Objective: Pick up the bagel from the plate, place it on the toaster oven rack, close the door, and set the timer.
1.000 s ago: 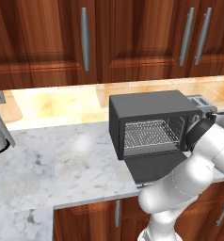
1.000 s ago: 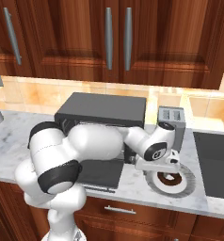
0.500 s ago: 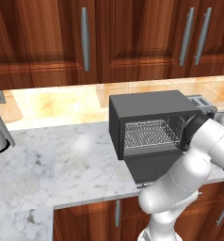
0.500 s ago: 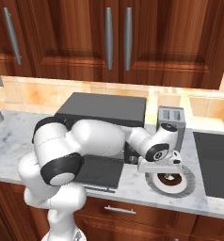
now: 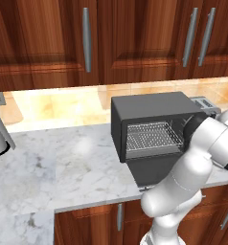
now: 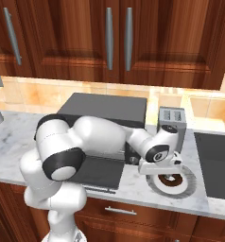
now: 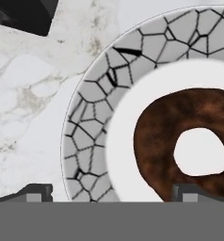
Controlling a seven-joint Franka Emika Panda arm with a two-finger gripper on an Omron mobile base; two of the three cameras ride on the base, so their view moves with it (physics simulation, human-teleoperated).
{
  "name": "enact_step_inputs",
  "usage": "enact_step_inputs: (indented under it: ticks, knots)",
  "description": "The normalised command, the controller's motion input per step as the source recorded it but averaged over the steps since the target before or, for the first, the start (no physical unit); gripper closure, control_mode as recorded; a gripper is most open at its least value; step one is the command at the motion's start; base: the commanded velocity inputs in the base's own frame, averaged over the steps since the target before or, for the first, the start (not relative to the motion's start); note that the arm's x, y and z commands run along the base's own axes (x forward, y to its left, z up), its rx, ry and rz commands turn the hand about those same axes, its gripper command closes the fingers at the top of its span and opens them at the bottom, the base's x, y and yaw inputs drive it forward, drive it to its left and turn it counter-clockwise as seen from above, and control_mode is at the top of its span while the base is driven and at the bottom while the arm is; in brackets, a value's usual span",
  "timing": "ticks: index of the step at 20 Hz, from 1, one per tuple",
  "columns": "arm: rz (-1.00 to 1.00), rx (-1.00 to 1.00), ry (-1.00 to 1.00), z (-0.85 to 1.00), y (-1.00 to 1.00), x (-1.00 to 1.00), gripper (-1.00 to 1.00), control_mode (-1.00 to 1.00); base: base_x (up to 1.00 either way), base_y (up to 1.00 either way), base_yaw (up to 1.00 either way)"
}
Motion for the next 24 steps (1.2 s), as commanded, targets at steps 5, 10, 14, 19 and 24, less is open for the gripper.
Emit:
enact_step_inputs:
  ticks: [5, 10, 14, 19, 24]
  knots:
    - [0.03, 0.0, 0.0, -0.06, 0.0, 0.34, -1.0, -1.0, 0.0, 0.0, 0.0]
    - [0.02, 0.0, 0.0, -0.06, -0.12, 0.21, -1.0, -1.0, 0.0, 0.0, 0.0]
    - [0.01, 0.0, 0.0, -0.12, -0.22, 0.02, -1.0, -1.0, 0.0, 0.0, 0.0]
    - [0.0, 0.0, 0.01, -0.17, -0.14, 0.0, -1.0, -1.0, 0.0, 0.0, 0.0]
    - [0.0, 0.01, 0.1, -0.29, -0.08, 0.0, -1.0, -1.0, 0.0, 0.0, 0.0]
